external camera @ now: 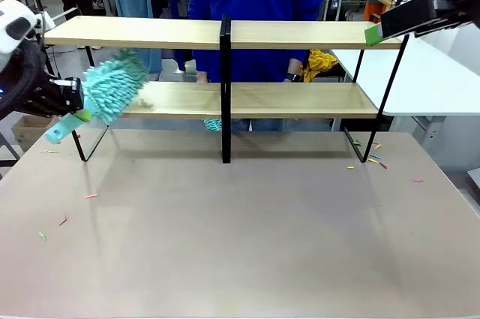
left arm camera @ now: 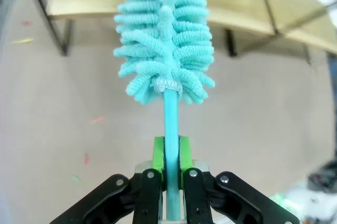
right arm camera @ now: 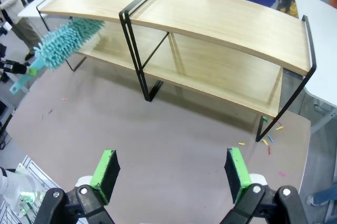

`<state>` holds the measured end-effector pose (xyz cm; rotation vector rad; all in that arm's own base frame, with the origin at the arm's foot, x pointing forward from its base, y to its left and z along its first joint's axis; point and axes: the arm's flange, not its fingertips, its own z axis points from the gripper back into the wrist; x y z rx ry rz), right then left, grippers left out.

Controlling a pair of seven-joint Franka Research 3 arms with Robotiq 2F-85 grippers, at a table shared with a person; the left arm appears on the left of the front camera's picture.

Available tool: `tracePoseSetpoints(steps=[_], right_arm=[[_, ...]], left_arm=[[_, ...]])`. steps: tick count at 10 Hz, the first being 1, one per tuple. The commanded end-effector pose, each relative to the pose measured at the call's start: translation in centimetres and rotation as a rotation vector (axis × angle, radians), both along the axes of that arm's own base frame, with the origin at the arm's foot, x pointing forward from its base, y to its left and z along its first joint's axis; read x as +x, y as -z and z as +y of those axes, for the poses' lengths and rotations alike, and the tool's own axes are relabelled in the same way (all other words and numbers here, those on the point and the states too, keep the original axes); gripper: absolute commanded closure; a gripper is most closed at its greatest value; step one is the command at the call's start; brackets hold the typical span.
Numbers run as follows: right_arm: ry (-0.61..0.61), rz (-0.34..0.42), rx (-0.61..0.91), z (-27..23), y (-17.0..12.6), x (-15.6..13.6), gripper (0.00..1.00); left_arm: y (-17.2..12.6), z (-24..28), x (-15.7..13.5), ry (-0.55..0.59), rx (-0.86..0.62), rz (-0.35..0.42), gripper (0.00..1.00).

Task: Clean the shelves.
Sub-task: Clean another randomly selected level of the Shelf with the Duster.

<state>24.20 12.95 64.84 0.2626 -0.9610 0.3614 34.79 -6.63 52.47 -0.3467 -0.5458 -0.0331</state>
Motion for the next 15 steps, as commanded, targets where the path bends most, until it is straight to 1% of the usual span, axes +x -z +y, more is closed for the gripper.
tracePoseSetpoints(steps=[1,2,3,4,5,6,8,9,10,11,12,13,14,15], right_arm=[[0.012,0.0,0.006,0.1,0.0,0.0,0.0],[0.012,0.0,0.006,0.1,0.0,0.0,0.0],[0.012,0.0,0.006,0.1,0.0,0.0,0.0],[0.012,0.0,0.006,0.1,0.0,0.0,0.0],[0.012,0.0,0.006,0.1,0.0,0.0,0.0],[0.012,0.0,0.006,0.1,0.0,0.0,0.0],[0.012,0.0,0.006,0.1,0.0,0.0,0.0],[0.012,0.0,0.006,0.1,0.0,0.0,0.0],[0.012,0.0,0.006,0.1,0.0,0.0,0.0],[0.012,0.0,0.006,0.1,0.0,0.0,0.0],[0.012,0.0,0.006,0.1,0.0,0.0,0.0],[0.012,0.0,0.006,0.1,0.0,0.0,0.0],[0.012,0.0,0.006,0.1,0.0,0.0,0.0],[0.012,0.0,0.006,0.1,0.0,0.0,0.0]], left_arm=[[0.4,2.7,-2.7,0.219,-0.111,0.109,0.87],[0.1,3.6,-3.3,0.313,-0.126,0.165,0.87],[-0.5,4.8,-4.1,0.433,-0.126,0.22,0.87],[-1.4,6.7,-5.1,0.554,-0.153,0.237,0.87],[-2.9,9.7,-6.2,0.677,-0.221,0.191,0.87],[-4.5,12.9,-7.1,0.721,-0.308,0.114,0.87],[-8.0,20.2,-9.1,0.792,-0.531,-0.126,0.87],[-9.9,25.4,-10.7,0.782,-0.646,-0.268,0.87],[-11.5,29.8,-12.3,0.724,-0.725,-0.398,0.87],[-13.1,34.1,-13.6,0.653,-0.779,-0.515,0.87],[-14.4,37.6,-14.6,0.515,-0.817,-0.59,0.87],[-15.0,40.4,-14.5,0.289,-0.841,-0.594,0.87],[-14.0,41.3,-13.5,0.143,-0.8,-0.471,0.87],[-14.3,39.7,-16.9,0.43,-0.792,-0.589,0.87]])
